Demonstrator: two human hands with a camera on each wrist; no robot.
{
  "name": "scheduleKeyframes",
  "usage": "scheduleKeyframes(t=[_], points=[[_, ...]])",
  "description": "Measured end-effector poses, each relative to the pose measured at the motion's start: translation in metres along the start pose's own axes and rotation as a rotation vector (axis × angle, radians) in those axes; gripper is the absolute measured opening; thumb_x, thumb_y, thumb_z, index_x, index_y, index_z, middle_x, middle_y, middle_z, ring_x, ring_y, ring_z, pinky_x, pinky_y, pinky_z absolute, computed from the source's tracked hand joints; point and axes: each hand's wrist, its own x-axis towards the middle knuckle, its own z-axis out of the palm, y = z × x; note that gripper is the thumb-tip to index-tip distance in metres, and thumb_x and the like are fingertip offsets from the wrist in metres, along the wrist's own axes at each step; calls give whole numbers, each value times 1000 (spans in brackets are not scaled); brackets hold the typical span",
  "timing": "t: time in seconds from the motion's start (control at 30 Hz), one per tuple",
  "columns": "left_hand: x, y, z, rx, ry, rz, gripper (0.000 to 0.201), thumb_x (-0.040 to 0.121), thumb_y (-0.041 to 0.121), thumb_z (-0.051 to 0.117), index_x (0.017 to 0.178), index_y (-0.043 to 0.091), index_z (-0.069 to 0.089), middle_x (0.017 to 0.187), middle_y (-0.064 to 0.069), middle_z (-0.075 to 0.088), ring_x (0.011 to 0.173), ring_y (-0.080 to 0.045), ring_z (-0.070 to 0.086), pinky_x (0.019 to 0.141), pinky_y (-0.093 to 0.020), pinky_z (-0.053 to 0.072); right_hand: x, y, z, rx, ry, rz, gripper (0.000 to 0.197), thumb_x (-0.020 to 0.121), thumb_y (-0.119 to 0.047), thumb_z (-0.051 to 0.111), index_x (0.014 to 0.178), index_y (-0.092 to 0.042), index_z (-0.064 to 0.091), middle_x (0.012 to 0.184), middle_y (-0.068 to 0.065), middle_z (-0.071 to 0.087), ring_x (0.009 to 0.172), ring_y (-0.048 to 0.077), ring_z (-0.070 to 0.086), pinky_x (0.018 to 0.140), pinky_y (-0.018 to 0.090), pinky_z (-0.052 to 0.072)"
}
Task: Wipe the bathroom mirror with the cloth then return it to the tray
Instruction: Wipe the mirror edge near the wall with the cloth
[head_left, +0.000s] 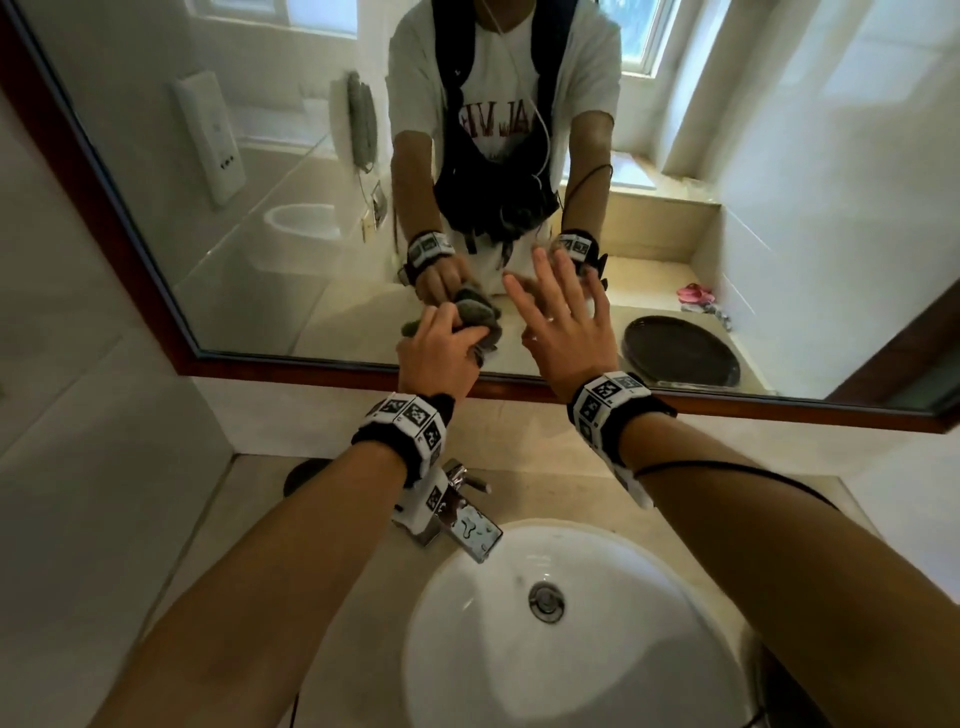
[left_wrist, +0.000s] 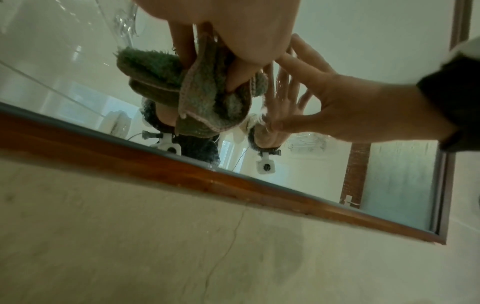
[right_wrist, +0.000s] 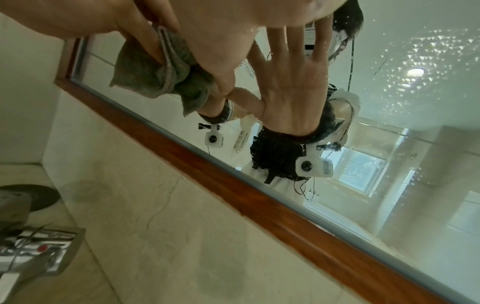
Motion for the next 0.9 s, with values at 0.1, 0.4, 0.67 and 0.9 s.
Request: scheduleKeyframes(t=[0.1, 0.4, 0.67, 0.9], points=[[-13, 3, 13, 11, -79, -10, 17, 78, 15, 66, 90, 19, 77, 88, -12, 58, 89, -36, 56, 55, -46, 52, -4, 6, 1, 2, -21, -10, 97, 81, -14, 68, 155, -31, 8, 164, 9, 5, 150, 29, 4, 115, 59, 18], [-37, 20, 57, -14, -99, -190, 11, 77, 11, 74, 86, 14, 78, 91, -15, 59, 94, -38, 58, 55, -45, 52, -45, 42, 9, 19, -126, -40, 88, 77, -5, 51, 154, -28, 14, 163, 11, 5, 150, 32, 5, 114, 63, 15], [-37, 69, 85, 0, -126, -174, 19, 73, 5, 73, 88, 15, 78, 91, -13, 59, 96, -37, 57, 60, -43, 54, -92, 78, 13, 96, -363, 52, 103, 78, -5, 66, 154, -32, 3, 162, 7, -14, 149, 30, -10, 114, 62, 4], [-34, 121, 116, -23, -172, -201, 22, 77, 5, 71, 94, 19, 78, 98, -12, 60, 103, -35, 53, 67, -43, 52, -135, 126, 27, 54, -381, 157, 106, 75, -10, 70, 154, -32, 3, 163, 7, -10, 150, 31, -6, 112, 64, 8]])
